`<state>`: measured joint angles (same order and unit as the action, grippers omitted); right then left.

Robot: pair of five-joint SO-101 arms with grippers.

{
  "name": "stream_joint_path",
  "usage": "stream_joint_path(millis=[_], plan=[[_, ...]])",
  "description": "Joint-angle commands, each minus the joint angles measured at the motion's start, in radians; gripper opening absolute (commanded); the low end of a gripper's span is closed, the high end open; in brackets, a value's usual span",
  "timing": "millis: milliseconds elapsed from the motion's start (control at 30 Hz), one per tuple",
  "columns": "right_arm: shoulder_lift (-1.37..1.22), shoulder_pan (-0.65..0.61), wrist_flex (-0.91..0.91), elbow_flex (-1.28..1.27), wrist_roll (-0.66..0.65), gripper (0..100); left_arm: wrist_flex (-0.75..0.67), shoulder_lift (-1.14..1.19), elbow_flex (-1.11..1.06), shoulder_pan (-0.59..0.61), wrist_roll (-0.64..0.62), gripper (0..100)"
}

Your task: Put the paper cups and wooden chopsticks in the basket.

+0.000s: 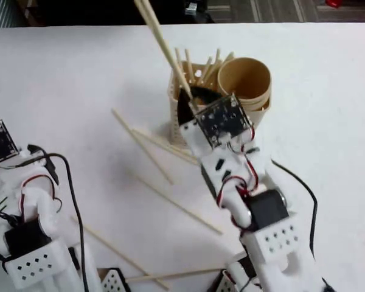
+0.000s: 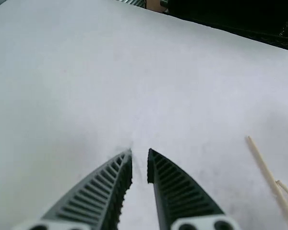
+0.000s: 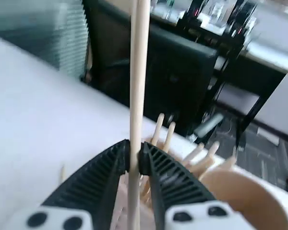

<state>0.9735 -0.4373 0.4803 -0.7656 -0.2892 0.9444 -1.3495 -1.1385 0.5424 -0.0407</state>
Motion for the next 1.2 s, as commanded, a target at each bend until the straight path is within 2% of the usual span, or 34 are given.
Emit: stream_joint_path(millis=[0,167,367,500,667,833,1000,1167], plan=[[-0.097,0.015,-0.188,0.038,0.009,1.8,-0.02,-0.013,0.003,0.007,0.008,7],[-0.286,0.039,-0.383,0.038,0.018,1.8,-0.02,-0.013,0.003,0.005,0.008,7],[-0.484,0.122,-0.565,0.037,0.187,1.8,-0.02,-0.013,0.003,0.005,0.008,7],[-0.544,0.136,-0.575,-0.011,0.198,1.8,-0.023,-0.013,0.003,0.005,0.008,7],[-0.499,0.111,-0.565,-0.084,0.198,1.8,-0.023,-0.013,0.003,0.005,0.008,7],[-0.473,0.093,-0.447,-0.1,0.195,1.8,-0.023,-0.013,0.003,0.005,0.008,7],[-0.475,0.091,-0.354,-0.091,0.129,1.8,-0.023,-0.013,0.003,0.005,0.008,7],[-0.464,0.091,-0.315,-0.089,0.123,1.8,-0.021,-0.013,0.003,0.004,0.008,7]])
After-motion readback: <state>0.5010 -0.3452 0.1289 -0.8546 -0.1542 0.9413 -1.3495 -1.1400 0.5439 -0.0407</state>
